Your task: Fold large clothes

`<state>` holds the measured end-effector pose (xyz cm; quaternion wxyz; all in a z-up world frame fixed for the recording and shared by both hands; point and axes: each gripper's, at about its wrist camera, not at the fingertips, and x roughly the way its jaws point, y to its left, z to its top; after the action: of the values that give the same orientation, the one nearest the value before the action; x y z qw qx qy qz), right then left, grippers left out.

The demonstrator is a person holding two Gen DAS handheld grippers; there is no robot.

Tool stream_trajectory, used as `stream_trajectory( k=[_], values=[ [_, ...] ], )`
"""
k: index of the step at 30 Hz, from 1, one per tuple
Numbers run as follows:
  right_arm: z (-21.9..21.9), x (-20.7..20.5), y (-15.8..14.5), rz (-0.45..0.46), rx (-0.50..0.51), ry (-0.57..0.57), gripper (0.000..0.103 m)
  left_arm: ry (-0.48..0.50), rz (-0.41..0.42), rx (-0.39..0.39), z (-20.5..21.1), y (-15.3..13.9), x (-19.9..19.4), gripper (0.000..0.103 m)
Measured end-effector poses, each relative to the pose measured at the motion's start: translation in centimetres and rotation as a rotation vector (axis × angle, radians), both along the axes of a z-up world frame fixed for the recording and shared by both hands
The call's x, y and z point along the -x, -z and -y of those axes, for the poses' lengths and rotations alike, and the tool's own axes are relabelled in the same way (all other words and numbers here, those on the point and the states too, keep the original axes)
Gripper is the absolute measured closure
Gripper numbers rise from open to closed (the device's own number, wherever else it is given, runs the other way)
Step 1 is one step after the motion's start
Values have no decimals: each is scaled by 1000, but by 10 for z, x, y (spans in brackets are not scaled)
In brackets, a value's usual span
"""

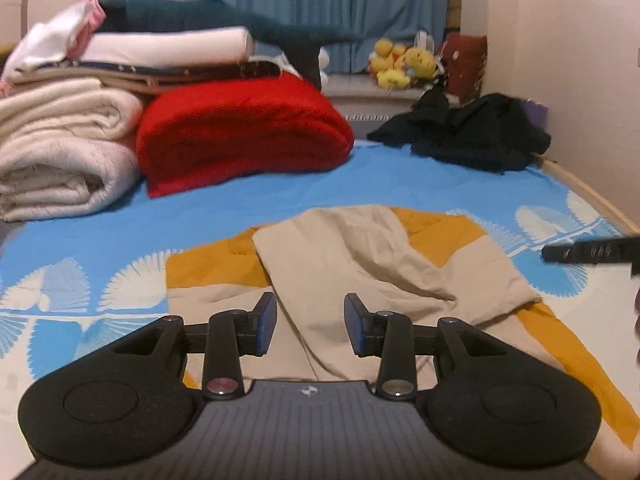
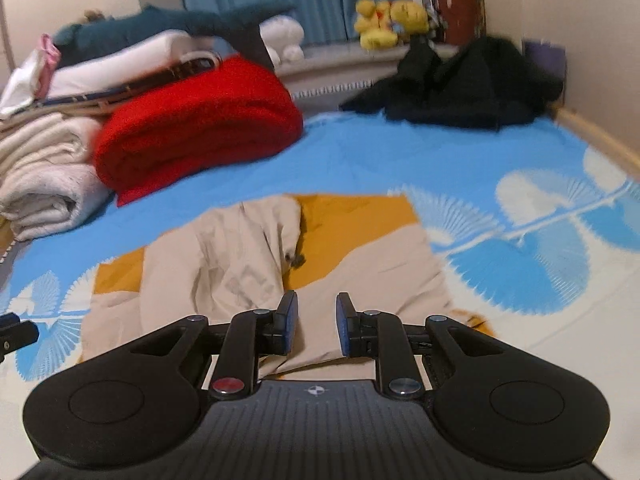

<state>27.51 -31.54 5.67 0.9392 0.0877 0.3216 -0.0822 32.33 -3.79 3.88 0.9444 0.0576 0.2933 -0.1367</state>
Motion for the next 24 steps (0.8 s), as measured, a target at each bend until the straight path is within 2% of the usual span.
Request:
stream_trajectory(
  k=[3, 6, 8, 11, 14, 17, 19, 21, 23, 24],
  values=[
    [11, 43, -32, 68, -6, 14, 81, -42, 23, 32, -19, -15, 42, 62],
    [30, 100, -62, 133, -23, 62, 81, -62, 8, 86, -48, -22, 94, 62],
    [44, 140, -75, 174, -16, 90, 81, -55, 8, 79, -67, -19, 131, 62],
    [68, 197, -77, 201, 38, 132, 81, -61, 15, 54, -90, -9, 173, 62],
    [93, 235, -65, 175, 49, 188, 81, -85, 4, 80, -113, 9, 206, 62],
    [111, 255, -39, 139, 32, 225, 81, -138, -55, 141, -140, 39, 228, 62],
    [120, 261, -15, 94, 0, 223, 81, -222, -172, 136, -153, 57, 225, 64],
    [130, 261, 12, 4, -53, 208, 81, -252, -234, 173, -162, 69, 223, 63],
    [140, 257, 31, -74, -110, 219, 80, -292, -292, 163, -167, 82, 219, 63],
    [146, 255, 40, -106, -141, 218, 76, -308, -324, 158, -170, 89, 218, 63]
  ],
)
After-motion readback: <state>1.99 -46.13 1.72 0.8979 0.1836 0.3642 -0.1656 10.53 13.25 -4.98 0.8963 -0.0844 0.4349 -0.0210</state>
